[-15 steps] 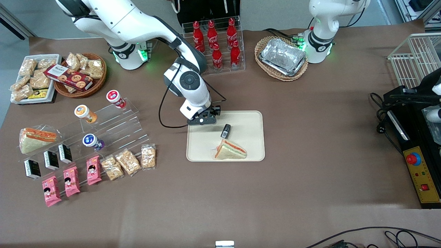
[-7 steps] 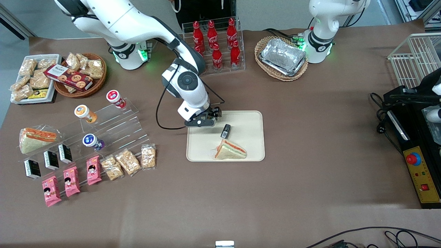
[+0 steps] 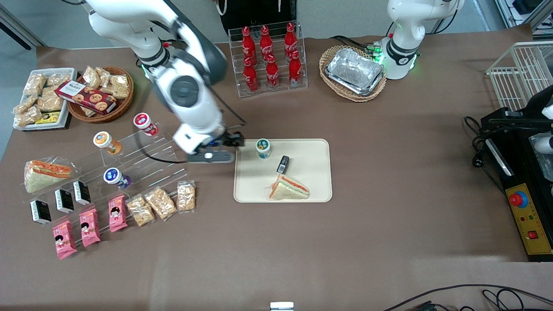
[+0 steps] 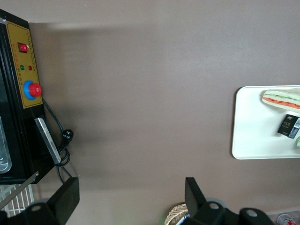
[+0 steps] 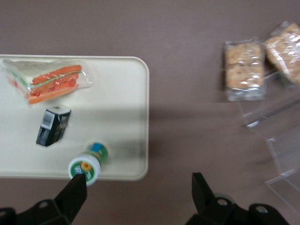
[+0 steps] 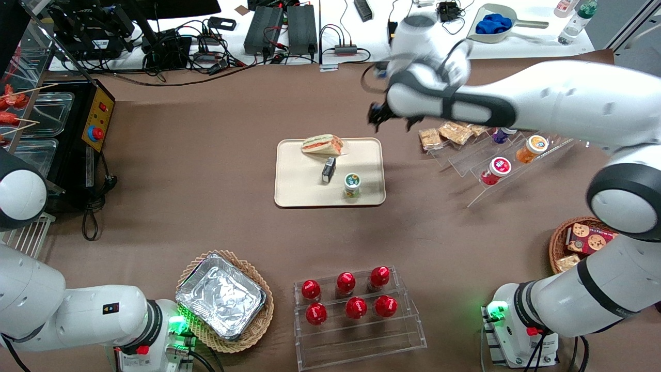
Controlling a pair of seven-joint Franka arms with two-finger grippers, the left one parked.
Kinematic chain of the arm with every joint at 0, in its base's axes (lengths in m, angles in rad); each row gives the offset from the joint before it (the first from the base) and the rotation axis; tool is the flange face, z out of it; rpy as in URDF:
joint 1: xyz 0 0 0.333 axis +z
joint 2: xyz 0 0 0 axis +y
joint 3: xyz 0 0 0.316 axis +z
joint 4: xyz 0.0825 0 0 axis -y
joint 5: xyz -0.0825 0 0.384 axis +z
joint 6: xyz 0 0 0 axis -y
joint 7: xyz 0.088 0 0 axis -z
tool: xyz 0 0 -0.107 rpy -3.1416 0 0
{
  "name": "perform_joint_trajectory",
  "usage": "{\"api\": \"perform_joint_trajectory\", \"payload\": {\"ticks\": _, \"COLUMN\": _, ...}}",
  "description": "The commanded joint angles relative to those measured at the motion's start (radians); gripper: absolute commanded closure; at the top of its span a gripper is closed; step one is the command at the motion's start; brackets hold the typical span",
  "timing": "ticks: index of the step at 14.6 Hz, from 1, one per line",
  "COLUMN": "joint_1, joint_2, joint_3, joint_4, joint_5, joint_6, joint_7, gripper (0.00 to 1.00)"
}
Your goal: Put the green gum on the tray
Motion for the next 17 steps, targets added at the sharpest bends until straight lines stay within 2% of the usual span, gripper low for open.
{"api": "perform_joint_trajectory", "payload": {"ticks": 1, "joint_1": -0.161, "joint_2": -0.127, "joint_3": 0.006, "joint_4": 0.072, "joint_5": 0.087, "joint_6": -0.249, "joint_7": -0.222, "gripper": 0.00}}
{"api": "perform_joint_trajectory", "payload": {"ticks": 5, "joint_1": -0.255, "joint_2": -0.228, "joint_3": -0.027, "joint_4": 0.105, "joint_5": 0.088, "joint_6": -0.389, "joint_7": -0.337, "gripper": 0.00}}
{"api": "perform_joint_trajectory", "payload": {"ticks": 11, "joint_1": -0.253, "joint_2": -0.280, "joint_3": -0.254, "joint_4": 0.160, "joint_5": 0.087, "joint_6": -0.496, "joint_7": -0.623, "gripper": 0.00}}
{"api": "perform_joint_trajectory", "payload": {"ticks": 15, "joint_1": -0.258, "joint_2": -0.268, "joint_3": -0.351, "joint_4": 0.239, "joint_5": 0.071, "joint_6": -0.539, "joint_7": -0.712, "gripper": 0.00}}
{"api": "perform_joint_trajectory", "payload": {"ticks": 17, "joint_1": -0.256, "joint_2": -0.256, "joint_3": -0.370, "joint_4": 0.269, "joint_5": 0.052, "joint_6": -0.541, "joint_7": -0.733, "gripper": 0.00}}
